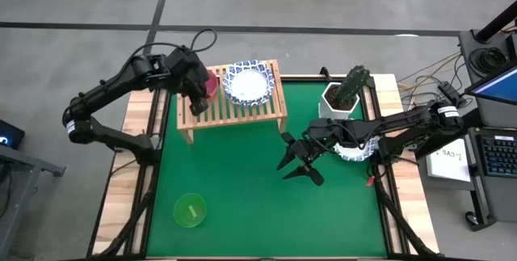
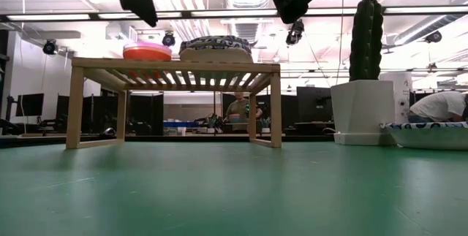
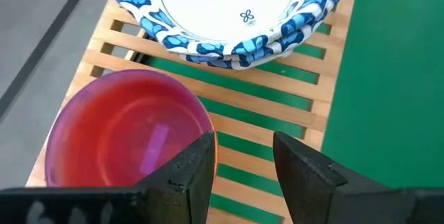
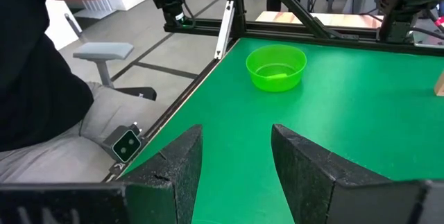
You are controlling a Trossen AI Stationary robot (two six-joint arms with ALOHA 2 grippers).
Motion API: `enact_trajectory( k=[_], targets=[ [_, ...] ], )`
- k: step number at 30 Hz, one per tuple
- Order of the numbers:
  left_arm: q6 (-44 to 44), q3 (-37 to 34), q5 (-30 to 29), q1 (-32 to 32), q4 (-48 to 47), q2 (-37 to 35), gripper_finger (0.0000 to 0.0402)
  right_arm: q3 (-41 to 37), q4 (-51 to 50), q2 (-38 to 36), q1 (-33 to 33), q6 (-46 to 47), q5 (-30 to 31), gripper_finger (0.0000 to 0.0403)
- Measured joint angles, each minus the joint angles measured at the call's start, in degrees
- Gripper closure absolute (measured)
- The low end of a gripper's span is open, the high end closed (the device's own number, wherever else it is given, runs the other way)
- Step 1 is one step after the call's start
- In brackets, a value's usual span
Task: Place and stack bowls onto a shelf
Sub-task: Stack the white blue bowl on top of the white blue bowl on the shelf
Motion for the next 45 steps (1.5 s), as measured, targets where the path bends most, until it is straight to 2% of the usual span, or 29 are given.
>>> enact_trajectory(
  k=[7, 13, 16, 19, 25, 30, 32, 35, 38, 41, 45],
  targets=[
    [-6.08, -0.55, -0.02, -2.54, 0.92, -4.05, 0.0271, -0.02, -0.36, 0.00, 0.00, 0.76, 0.01, 0.0241],
    [-9.95, -8.18, 0.00, -10.55, 10.21, -8.66, 0.0271, -0.13, -1.13, 0.00, 0.00, 1.59, 0.61, 0.0241],
    [-12.88, -13.50, -0.02, -15.61, 15.49, -10.86, 0.0271, -0.16, -2.18, 0.00, 0.00, 4.72, 3.93, 0.0241],
    [-16.02, -18.62, -0.04, -21.21, 20.68, -12.66, 0.0271, -0.17, -5.09, 0.00, 0.00, 10.19, 10.52, 0.0241],
    [-21.40, -27.10, -0.58, -31.72, 31.17, -14.03, 0.0271, -0.17, -17.77, 0.00, -0.02, 23.32, 21.18, 0.0241],
    [-22.80, -30.17, -4.40, -38.78, 36.46, -13.40, 0.0271, -0.17, -31.39, 0.00, -0.02, 37.96, 23.60, 0.0241],
    [-23.10, -30.18, -7.46, -40.85, 36.65, -12.80, 0.0271, 0.19, -39.30, 0.02, 0.02, 44.12, 25.87, 0.0241],
    [-22.93, -30.18, -11.69, -42.94, 37.01, -12.29, 0.0271, 1.50, -54.68, 0.02, 0.00, 54.89, 32.79, 0.0241],
    [-22.59, -30.18, -13.48, -43.40, 36.99, -11.92, 0.0271, 1.97, -69.67, 0.02, -0.02, 64.85, 38.31, 0.0241],
    [-22.56, -30.18, -13.78, -43.38, 36.98, -11.75, 0.0271, 1.44, -74.71, 0.02, -0.02, 67.67, 41.50, 0.0241],
    [-22.33, -30.18, -14.06, -43.38, 36.98, -11.69, 0.0271, 0.35, -72.90, 0.09, -0.02, 67.52, 41.59, 0.0241]
  ],
)
